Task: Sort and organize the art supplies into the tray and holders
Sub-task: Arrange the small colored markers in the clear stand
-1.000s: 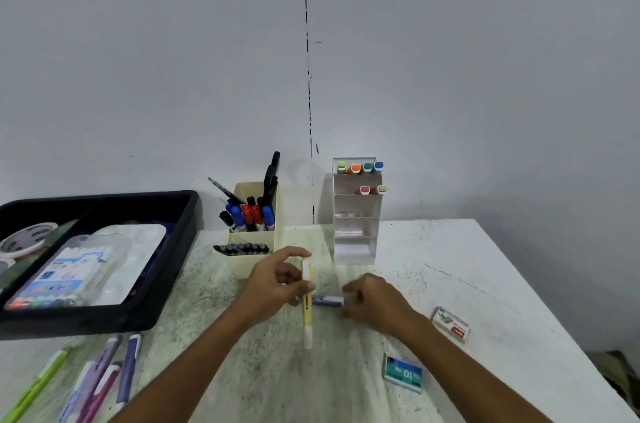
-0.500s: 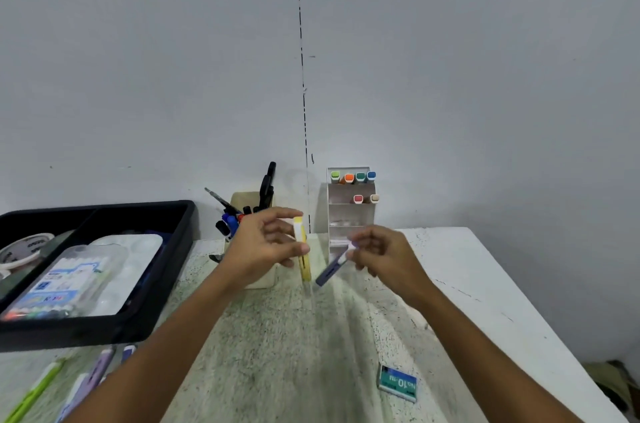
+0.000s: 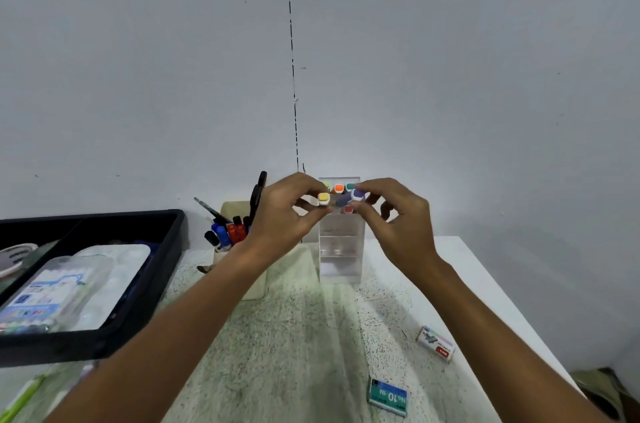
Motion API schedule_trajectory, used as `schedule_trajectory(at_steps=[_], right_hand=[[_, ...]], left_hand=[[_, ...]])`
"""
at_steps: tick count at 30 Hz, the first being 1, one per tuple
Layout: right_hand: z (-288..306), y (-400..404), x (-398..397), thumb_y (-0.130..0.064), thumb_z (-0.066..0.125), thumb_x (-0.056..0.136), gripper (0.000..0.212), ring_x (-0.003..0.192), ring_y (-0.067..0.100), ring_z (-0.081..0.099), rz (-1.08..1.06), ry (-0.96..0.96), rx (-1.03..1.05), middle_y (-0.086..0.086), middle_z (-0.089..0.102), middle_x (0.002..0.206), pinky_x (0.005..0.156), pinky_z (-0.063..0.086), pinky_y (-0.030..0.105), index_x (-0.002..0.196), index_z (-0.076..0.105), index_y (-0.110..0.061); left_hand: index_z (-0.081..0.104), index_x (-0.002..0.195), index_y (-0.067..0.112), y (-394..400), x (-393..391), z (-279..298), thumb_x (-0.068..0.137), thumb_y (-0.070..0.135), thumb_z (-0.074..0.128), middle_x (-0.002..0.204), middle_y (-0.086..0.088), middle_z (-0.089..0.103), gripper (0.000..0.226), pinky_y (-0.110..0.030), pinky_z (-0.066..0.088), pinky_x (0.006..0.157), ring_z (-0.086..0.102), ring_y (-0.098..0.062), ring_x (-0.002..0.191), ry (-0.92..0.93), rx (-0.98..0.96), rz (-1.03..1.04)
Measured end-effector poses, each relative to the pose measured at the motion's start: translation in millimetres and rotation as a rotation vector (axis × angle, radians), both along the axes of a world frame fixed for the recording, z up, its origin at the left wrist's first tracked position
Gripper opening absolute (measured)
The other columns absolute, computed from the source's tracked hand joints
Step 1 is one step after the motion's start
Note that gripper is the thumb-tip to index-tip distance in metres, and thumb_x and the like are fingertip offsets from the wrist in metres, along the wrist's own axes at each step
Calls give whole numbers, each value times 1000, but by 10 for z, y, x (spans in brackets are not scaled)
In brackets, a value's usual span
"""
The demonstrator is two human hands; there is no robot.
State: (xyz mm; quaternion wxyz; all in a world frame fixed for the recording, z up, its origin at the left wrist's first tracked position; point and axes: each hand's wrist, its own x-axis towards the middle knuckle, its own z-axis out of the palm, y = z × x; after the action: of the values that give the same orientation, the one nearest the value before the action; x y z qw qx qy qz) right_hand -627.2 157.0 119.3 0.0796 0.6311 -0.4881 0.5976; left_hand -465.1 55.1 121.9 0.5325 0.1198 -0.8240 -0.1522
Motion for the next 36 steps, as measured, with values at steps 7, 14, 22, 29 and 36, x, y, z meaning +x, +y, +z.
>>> schedule_trajectory(at_steps=[7, 14, 22, 29, 36], right_hand=[[-272, -194, -83, -21, 64, 86, 20, 82, 9, 56, -82, 139, 76, 1, 70, 94, 71, 35, 3, 100, 72, -9], [-180, -186, -12, -2, 71, 82, 15, 78, 11, 57, -93, 92, -152, 5, 67, 89, 70, 37, 5, 97, 69, -1], [-358, -343, -112, -8, 72, 81, 18, 87, 12, 55, -160, 180, 2, 2, 66, 91, 74, 40, 10, 99, 72, -7], [-447, -329, -87, -3, 73, 79, 34, 93, 23, 58, -284, 188, 152, 6, 57, 96, 67, 50, 29, 112, 69, -10], [-605, -86, 118, -15, 61, 84, 23, 91, 15, 57, -201, 94, 93, 8, 60, 98, 76, 41, 4, 103, 70, -5]], left_hand=[[75, 93, 11, -177, -114, -276, 70, 14, 82, 87, 0, 73, 24, -35, 55, 67, 67, -13, 79, -70, 4, 158], [75, 94, 13, -188, -156, -272, 70, 15, 84, 81, 0, 72, 26, -25, 47, 60, 62, -14, 72, -126, -6, 255], [75, 96, 19, -237, -183, -286, 73, 20, 82, 74, 3, 58, 24, -34, 46, 57, 49, -12, 67, -206, 62, 296], [66, 118, 25, -166, -152, -330, 78, 30, 76, 84, 9, 54, 42, -25, 42, 65, 43, -2, 65, -347, 176, 351], [68, 112, 16, 159, 171, -555, 78, 23, 76, 86, 8, 60, 36, -21, 45, 63, 51, -6, 66, -278, 217, 343]])
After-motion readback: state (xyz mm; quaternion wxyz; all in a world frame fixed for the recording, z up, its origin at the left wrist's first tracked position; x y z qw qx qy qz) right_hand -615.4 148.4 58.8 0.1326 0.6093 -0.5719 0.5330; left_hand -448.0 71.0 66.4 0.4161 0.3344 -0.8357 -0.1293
